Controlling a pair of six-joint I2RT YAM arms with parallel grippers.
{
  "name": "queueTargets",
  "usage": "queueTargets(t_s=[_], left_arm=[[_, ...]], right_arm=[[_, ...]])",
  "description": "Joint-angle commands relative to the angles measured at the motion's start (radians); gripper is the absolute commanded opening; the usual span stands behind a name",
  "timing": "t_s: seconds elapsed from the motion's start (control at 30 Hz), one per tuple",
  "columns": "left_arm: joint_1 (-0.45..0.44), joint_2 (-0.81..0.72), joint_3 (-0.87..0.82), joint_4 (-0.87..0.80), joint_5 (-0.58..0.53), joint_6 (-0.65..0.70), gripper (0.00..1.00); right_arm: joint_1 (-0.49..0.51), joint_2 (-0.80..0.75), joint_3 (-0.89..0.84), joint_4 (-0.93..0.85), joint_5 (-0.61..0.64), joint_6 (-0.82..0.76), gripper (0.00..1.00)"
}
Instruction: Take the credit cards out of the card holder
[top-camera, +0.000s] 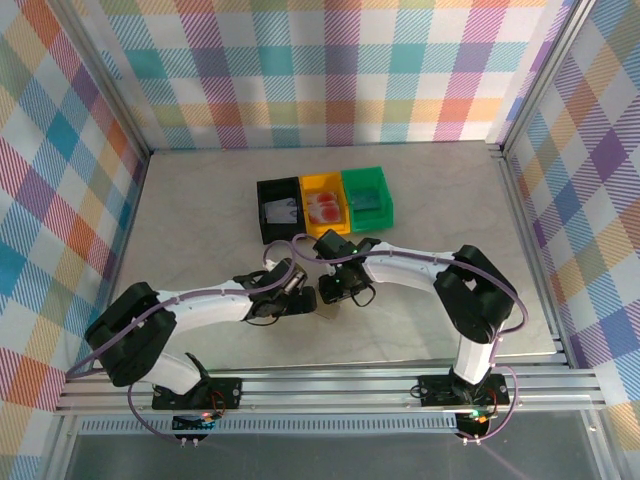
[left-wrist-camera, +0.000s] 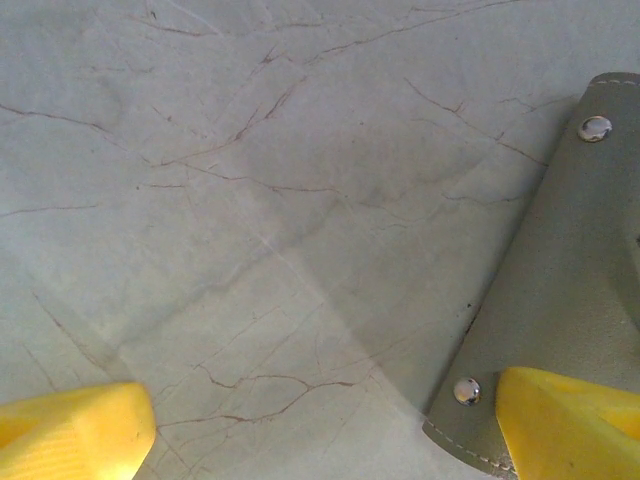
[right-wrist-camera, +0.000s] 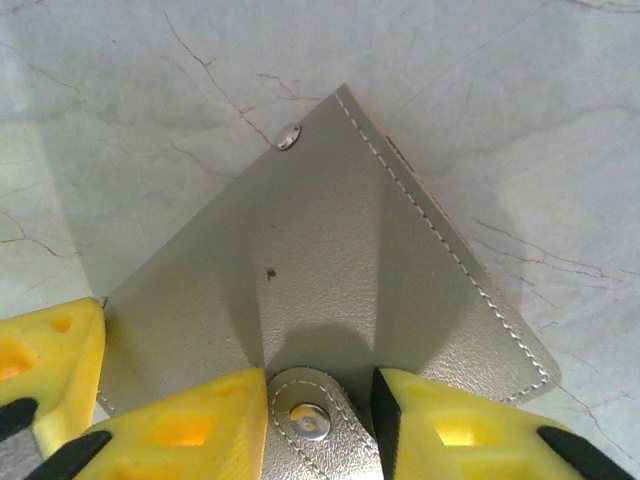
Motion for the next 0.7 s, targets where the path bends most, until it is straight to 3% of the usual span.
queueTargets(t_s=[0.0,0.37,0.67], left_arm=[[-0.029,0.135,-0.032,0.142,0.122,-0.016,0.89],[-0.073,0.235,-0.003,0.163,0.123,-0.041,0.86],[-0.074,0.237,-0.01,0.163,0.115,-0.053,0.86]], right_arm=[[0.02,-0.002,-0.037,-0.042,-0.029,0.014,0.36],[0.07,0.052,-0.041,-0.035,-0.001,0.026,0.27],[0.071,0.043,-0.059,-0.015,-0.008,0.025,0.06]])
